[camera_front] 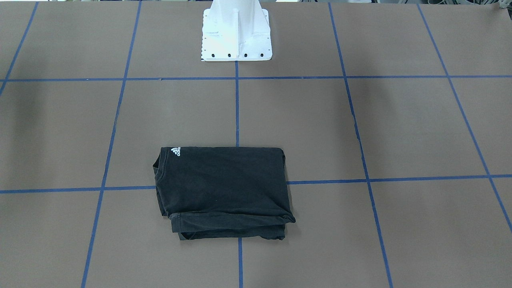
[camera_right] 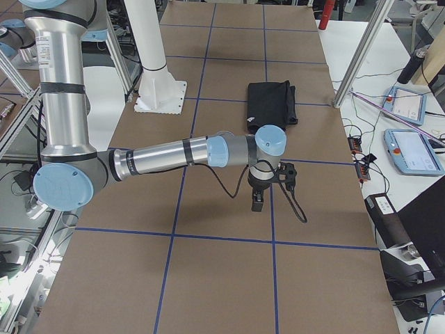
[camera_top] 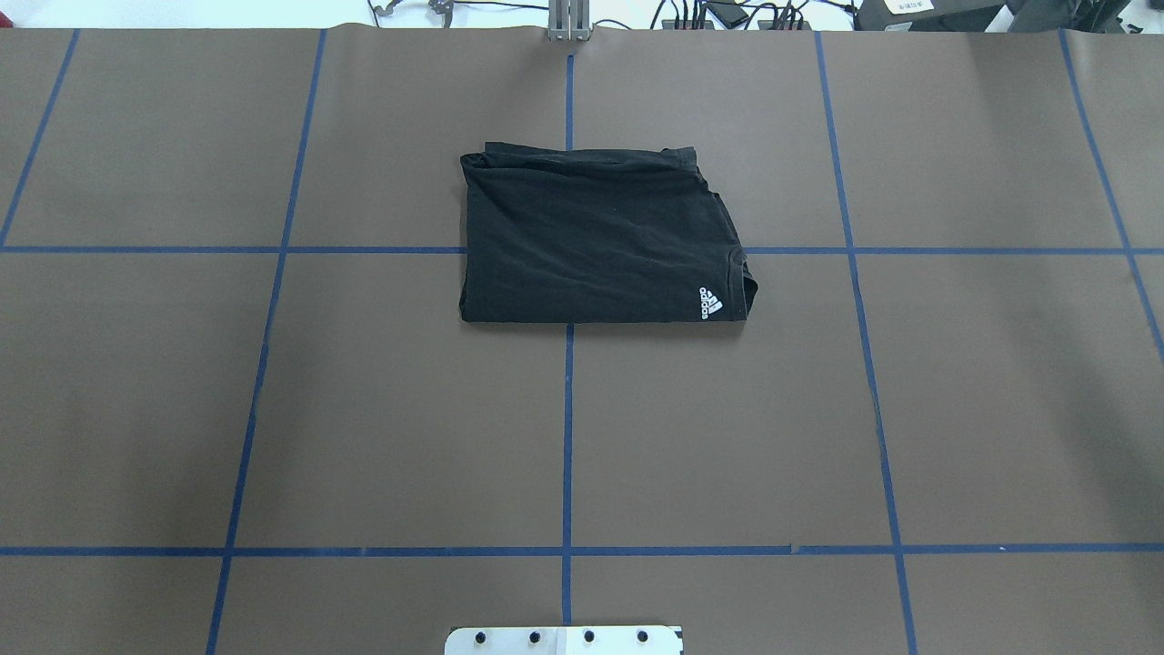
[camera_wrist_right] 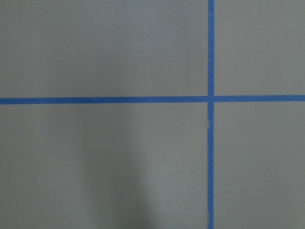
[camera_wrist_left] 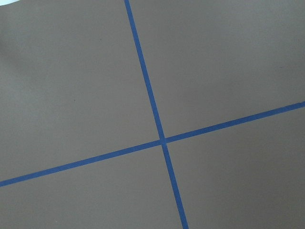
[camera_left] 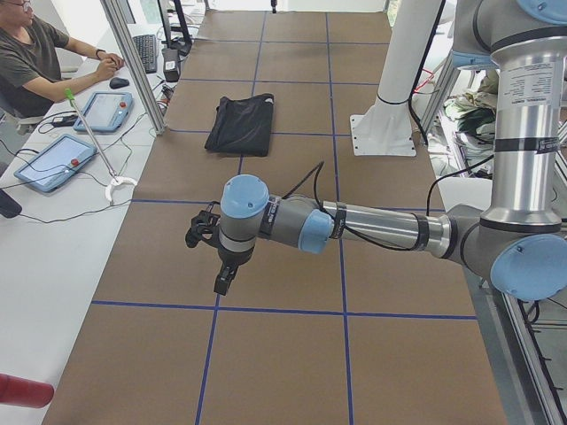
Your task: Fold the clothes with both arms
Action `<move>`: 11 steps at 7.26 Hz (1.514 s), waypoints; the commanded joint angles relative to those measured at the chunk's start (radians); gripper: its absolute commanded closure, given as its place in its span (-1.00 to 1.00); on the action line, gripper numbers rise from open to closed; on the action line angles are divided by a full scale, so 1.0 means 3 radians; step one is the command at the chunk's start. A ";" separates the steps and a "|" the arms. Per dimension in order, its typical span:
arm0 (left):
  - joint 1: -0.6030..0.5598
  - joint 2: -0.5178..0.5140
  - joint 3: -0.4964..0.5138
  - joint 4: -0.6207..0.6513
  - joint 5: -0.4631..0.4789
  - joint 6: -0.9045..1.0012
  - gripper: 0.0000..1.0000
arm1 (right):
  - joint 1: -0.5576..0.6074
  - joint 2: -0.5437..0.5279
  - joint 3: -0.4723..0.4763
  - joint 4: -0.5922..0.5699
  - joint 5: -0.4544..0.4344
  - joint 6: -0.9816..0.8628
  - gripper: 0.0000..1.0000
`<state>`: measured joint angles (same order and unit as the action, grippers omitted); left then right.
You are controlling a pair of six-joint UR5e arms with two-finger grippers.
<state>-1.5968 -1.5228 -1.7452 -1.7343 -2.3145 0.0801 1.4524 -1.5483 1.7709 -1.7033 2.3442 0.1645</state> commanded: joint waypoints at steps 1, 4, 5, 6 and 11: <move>0.0005 0.0024 0.0034 -0.0007 -0.0016 -0.0001 -0.99 | -0.0004 -0.0130 0.0023 0.0027 0.0273 -0.0001 -1.00; 0.0010 0.0019 0.0065 -0.0028 -0.0083 0.0004 -0.99 | -0.0025 -0.0290 0.0151 0.0033 0.0093 -0.0016 -1.00; 0.0005 0.0009 0.0065 -0.0028 -0.0083 0.0004 -0.99 | -0.0025 -0.0300 0.0202 0.0038 -0.0005 -0.0006 -1.00; 0.0010 -0.0001 0.0055 -0.0033 -0.0083 0.0004 -0.99 | -0.0025 -0.0295 0.0197 0.0038 -0.0062 -0.0006 -1.00; 0.0010 -0.0027 0.0055 -0.0033 -0.0088 -0.0001 -0.99 | -0.0030 -0.0249 0.0310 0.0038 -0.0042 0.0024 -1.00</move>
<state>-1.5938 -1.5299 -1.7287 -1.7439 -2.3397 0.0798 1.4441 -1.6251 1.8564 -1.6919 2.3296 0.1695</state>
